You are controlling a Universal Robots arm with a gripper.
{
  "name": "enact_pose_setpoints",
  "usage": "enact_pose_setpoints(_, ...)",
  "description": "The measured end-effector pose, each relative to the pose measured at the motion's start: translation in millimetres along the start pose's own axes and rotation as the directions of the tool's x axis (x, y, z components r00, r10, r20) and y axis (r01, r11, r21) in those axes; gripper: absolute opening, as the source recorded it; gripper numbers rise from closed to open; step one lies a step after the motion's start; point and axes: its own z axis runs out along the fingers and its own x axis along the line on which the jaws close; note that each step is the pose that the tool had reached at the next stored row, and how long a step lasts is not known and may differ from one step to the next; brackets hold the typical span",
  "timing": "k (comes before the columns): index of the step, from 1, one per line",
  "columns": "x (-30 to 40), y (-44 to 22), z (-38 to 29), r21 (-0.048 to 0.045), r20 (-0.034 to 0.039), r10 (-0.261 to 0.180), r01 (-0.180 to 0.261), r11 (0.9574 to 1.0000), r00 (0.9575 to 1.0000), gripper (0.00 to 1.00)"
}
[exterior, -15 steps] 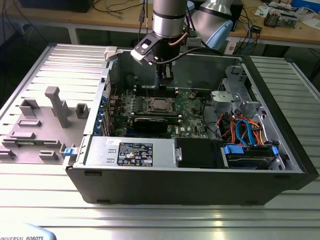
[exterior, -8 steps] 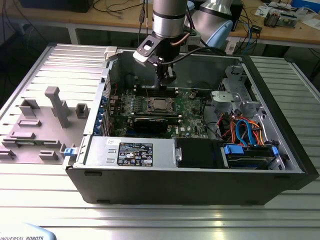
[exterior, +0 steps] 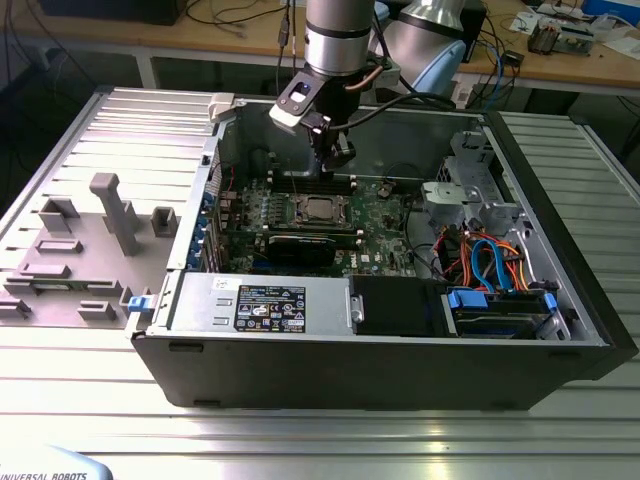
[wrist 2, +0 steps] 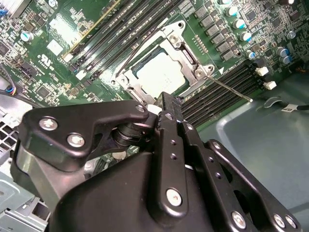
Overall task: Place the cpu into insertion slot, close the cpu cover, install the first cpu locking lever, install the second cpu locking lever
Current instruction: 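Install the first cpu locking lever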
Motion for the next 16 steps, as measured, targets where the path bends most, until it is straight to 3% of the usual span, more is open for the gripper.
enact_pose_setpoints(5,0.0,0.0,0.0,-0.0003,0.0001,-0.01,0.01,1.0,1.0,0.11)
enact_pose_setpoints(8,0.0,-0.1,0.0,-0.0013,0.0002,-0.04,0.04,0.9992,0.9992,0.11)
enact_pose_setpoints(16,0.0,-0.1,0.0,-0.0042,0.0009,-0.132,0.132,0.9913,0.9913,0.11)
